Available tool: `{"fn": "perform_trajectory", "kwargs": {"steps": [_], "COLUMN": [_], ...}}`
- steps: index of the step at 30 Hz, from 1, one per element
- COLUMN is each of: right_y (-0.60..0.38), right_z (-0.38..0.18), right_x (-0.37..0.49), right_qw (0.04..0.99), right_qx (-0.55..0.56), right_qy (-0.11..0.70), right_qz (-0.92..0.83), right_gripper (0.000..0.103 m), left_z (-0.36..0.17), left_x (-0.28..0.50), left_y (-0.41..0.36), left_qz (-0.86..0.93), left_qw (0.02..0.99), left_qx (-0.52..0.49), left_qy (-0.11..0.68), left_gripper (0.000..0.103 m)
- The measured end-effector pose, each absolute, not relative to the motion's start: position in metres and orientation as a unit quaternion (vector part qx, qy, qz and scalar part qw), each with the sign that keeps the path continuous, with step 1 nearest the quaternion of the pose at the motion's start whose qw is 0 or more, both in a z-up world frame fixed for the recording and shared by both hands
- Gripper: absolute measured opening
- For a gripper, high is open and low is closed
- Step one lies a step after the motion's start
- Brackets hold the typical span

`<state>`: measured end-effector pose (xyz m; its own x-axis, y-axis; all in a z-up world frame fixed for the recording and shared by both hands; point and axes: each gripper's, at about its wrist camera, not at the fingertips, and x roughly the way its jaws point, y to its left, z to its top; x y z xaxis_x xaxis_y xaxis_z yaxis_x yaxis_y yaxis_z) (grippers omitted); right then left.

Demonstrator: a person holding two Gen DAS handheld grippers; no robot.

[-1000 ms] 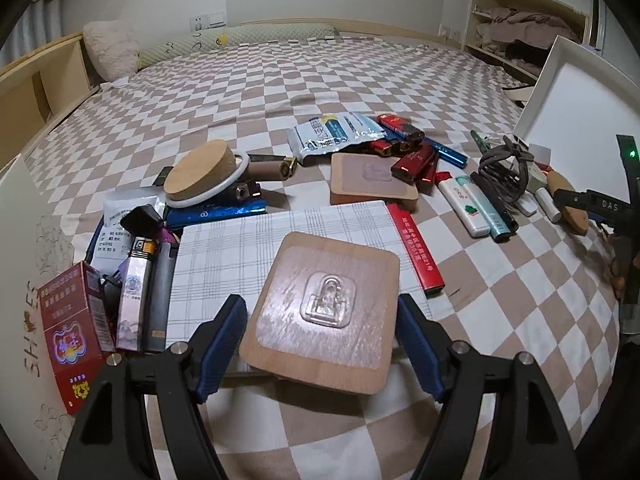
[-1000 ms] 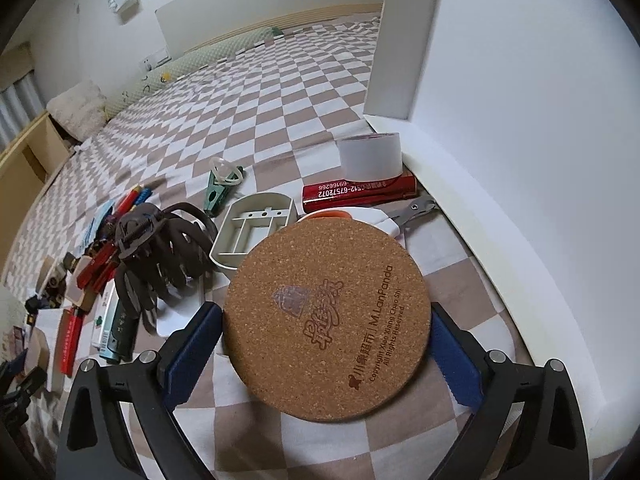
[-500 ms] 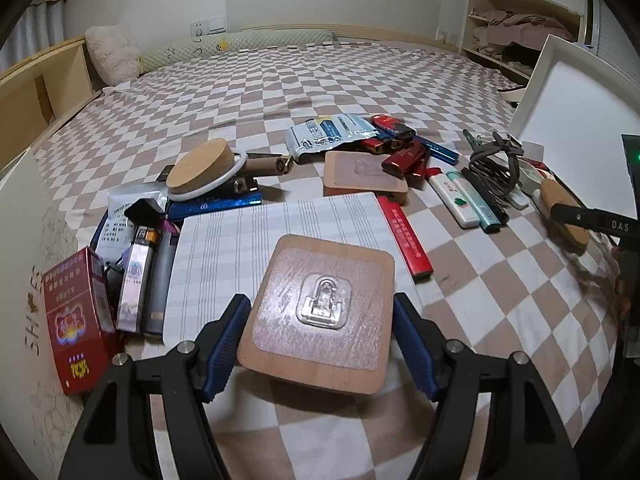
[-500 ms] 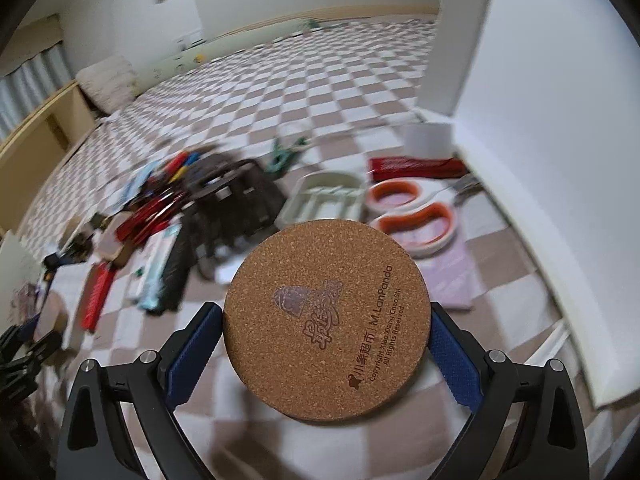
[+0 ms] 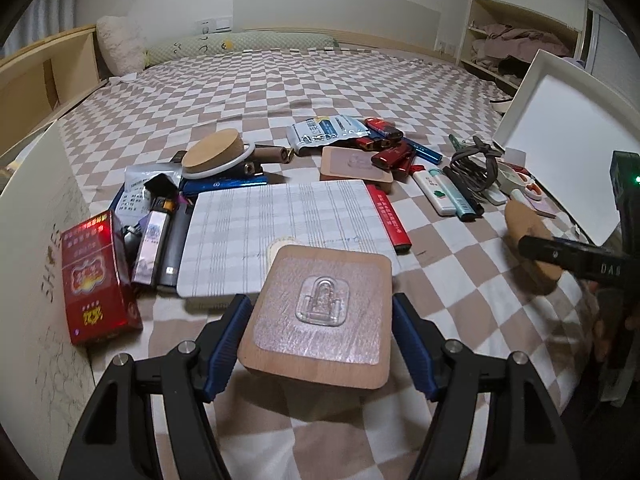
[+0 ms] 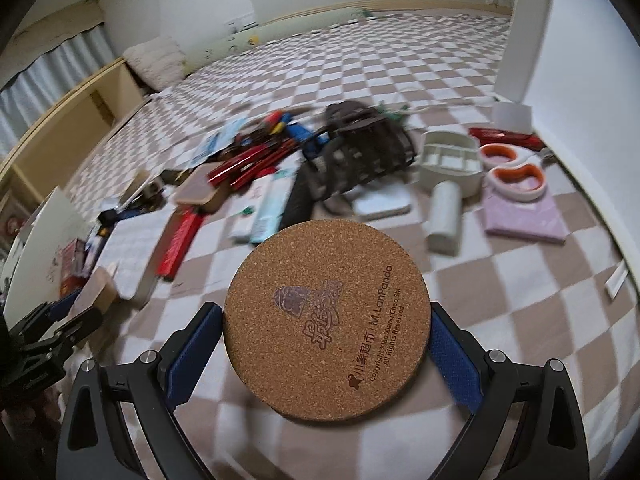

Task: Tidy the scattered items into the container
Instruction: 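Lift the wooden hook pad with the left gripper and adjust its hold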

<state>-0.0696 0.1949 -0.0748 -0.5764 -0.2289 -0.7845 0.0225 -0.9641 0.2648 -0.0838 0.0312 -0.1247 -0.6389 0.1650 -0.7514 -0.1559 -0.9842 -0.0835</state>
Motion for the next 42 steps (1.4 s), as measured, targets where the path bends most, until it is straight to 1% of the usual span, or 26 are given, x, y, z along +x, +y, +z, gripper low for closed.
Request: {"fn": "perform_trajectory", "kwargs": {"steps": [7, 19, 22, 27, 31, 33, 35, 38, 42], "right_y": [0.175, 0.156, 0.154, 0.151, 0.15, 0.151, 0.151, 0.15, 0.152], "right_z": [-0.073, -0.067, -0.065, -0.063, -0.062, -0.062, -0.062, -0.062, -0.062], "right_x": [-0.054, -0.035, -0.032, -0.028, -0.025, -0.025, -0.025, -0.024, -0.024], "right_qw": [0.095, 0.103, 0.104, 0.105, 0.105, 0.106, 0.107, 0.109, 0.111], "right_qx": [0.452, 0.449, 0.446, 0.443, 0.441, 0.442, 0.442, 0.442, 0.442], "right_qy": [-0.133, -0.139, -0.142, -0.141, -0.142, -0.142, -0.143, -0.141, -0.146], "right_qz": [-0.877, -0.877, -0.878, -0.879, -0.88, -0.879, -0.879, -0.879, -0.878], "right_gripper": [0.098, 0.099, 0.099, 0.099, 0.099, 0.099, 0.099, 0.099, 0.099], "left_z": [-0.117, -0.108, -0.102, -0.098, -0.098, -0.102, -0.107, -0.112, -0.124], "left_x": [-0.065, -0.042, -0.039, -0.034, -0.033, -0.036, -0.036, -0.031, -0.022], "left_y": [0.021, 0.004, 0.003, 0.004, 0.003, 0.004, 0.005, 0.011, 0.017], "left_qz": [0.909, 0.913, 0.914, 0.916, 0.915, 0.906, 0.898, 0.892, 0.882], "left_qw": [0.094, 0.09, 0.095, 0.098, 0.099, 0.107, 0.112, 0.111, 0.101], "left_qx": [-0.406, -0.395, -0.39, -0.385, -0.388, -0.405, -0.419, -0.432, -0.454], "left_qy": [-0.022, -0.047, -0.052, -0.049, -0.053, -0.057, -0.074, -0.079, -0.07], "left_gripper": [0.069, 0.068, 0.065, 0.064, 0.063, 0.063, 0.064, 0.066, 0.08]}}
